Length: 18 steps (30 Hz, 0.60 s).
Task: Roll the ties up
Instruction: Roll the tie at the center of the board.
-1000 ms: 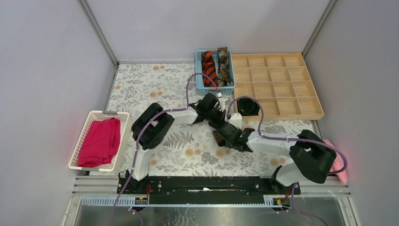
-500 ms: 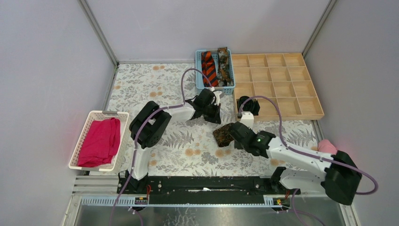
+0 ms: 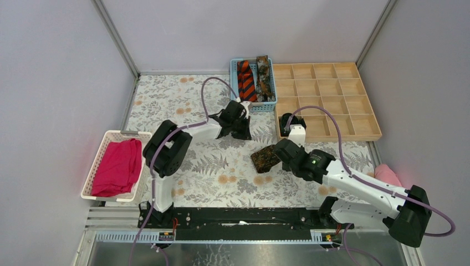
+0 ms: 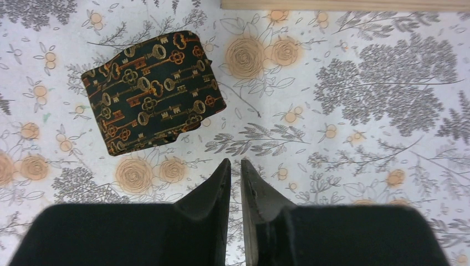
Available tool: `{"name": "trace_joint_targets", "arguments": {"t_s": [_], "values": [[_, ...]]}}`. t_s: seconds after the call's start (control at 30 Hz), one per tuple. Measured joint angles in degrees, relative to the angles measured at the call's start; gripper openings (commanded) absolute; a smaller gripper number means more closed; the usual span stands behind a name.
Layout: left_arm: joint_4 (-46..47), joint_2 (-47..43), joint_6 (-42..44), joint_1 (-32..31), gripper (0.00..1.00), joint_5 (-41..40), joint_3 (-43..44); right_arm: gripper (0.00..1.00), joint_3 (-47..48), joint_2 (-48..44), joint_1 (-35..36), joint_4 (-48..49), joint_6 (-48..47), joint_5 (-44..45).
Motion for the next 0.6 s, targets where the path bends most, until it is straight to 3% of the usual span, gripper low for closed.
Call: {"name": "trace_joint_targets", "arguments": {"t_s": [0.27,0.6], "values": [[2.49,-11.37,-4.85,1.22,0.0,-0.9,-13.44,0.21,7.23,4.24,0.7,-4.48,-3.23,3.98],[11.54,-21.92,-14.47,1.07,0.0,6.12,-28.24,0.37,16.5,13.4,1.44,-6.8,-7.61,6.95]]}}
